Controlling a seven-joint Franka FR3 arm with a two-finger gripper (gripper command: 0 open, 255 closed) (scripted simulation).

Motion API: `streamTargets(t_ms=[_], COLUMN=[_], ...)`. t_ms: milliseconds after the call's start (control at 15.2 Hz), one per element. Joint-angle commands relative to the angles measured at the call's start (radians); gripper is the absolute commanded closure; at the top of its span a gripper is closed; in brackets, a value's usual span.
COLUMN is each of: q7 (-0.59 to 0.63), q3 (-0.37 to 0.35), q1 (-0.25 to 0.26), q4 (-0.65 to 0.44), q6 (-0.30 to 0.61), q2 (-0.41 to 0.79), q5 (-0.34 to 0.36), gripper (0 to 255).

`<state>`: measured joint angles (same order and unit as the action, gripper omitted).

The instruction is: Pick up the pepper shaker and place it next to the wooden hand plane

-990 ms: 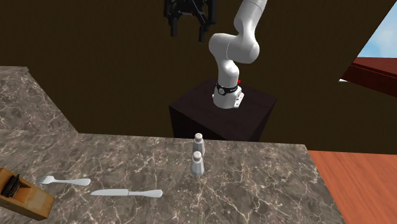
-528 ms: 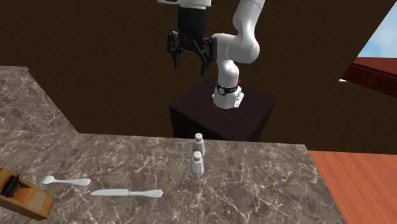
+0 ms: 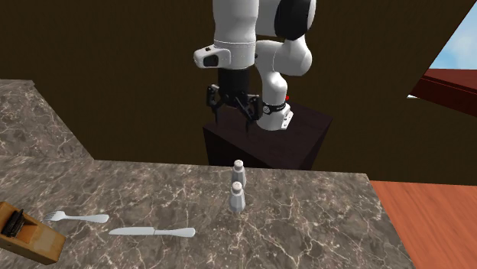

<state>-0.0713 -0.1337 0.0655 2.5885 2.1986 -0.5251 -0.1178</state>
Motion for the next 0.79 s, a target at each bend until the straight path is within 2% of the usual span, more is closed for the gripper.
streamTargets(t_ms=[0,396,726], q7=[0.003,0.019,0.024], q3=[-0.013,-0.052,-0.061], q1=[0.007,0.024,0.024], q4=[0.015,0.032,0.044], q6=[0.067,0.253,0.331], q2=[0.062,0.267,0.335], q5=[-0.007,-0.016,-0.012], gripper=[0,0,0])
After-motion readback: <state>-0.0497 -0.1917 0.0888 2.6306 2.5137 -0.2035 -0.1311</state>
